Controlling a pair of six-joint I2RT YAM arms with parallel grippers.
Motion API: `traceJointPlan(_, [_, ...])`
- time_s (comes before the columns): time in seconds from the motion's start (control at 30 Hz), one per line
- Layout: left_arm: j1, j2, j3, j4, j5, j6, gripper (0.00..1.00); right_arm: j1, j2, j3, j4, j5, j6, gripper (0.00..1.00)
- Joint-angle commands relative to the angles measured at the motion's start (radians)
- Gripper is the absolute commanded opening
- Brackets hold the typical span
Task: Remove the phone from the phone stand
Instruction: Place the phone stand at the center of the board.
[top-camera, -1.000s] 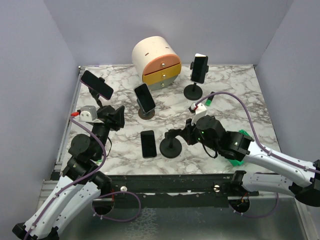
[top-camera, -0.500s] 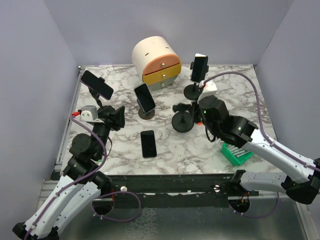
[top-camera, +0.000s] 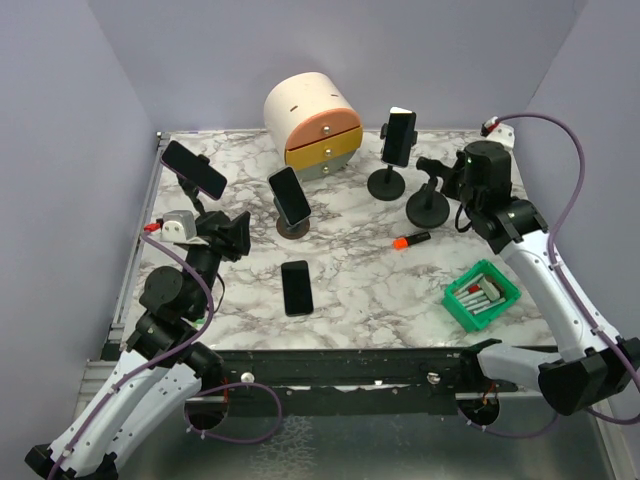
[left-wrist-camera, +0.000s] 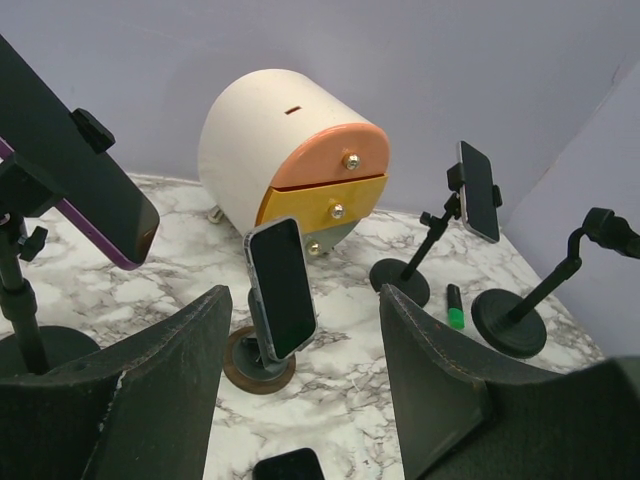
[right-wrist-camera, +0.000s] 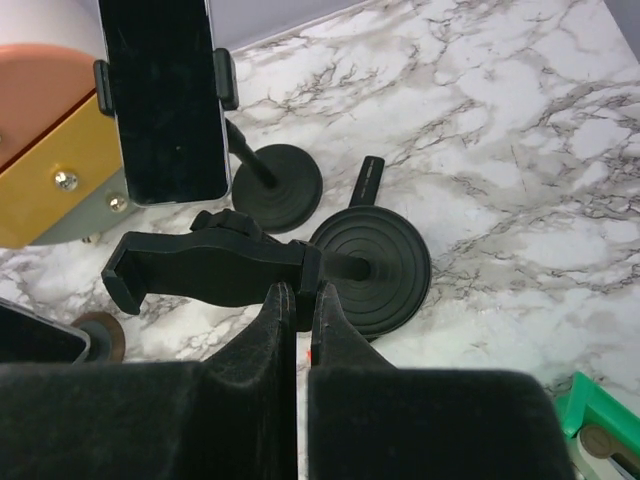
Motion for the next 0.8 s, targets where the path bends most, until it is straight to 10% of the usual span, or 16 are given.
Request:
traceJointPlan(0.0, [0.008,-0.01,-0.002,-0.005,-0.011,-0.01,0.62,-0.041,-0.012,-0.012,0.141,-0.043,0.045,0.0])
traceJointPlan(0.77, [0.01,0.004,-0.005,-0.013,-0.028,-0.004,0.61,-0.329,0.134,-0.034,0.265,0.084,0.222,0.0])
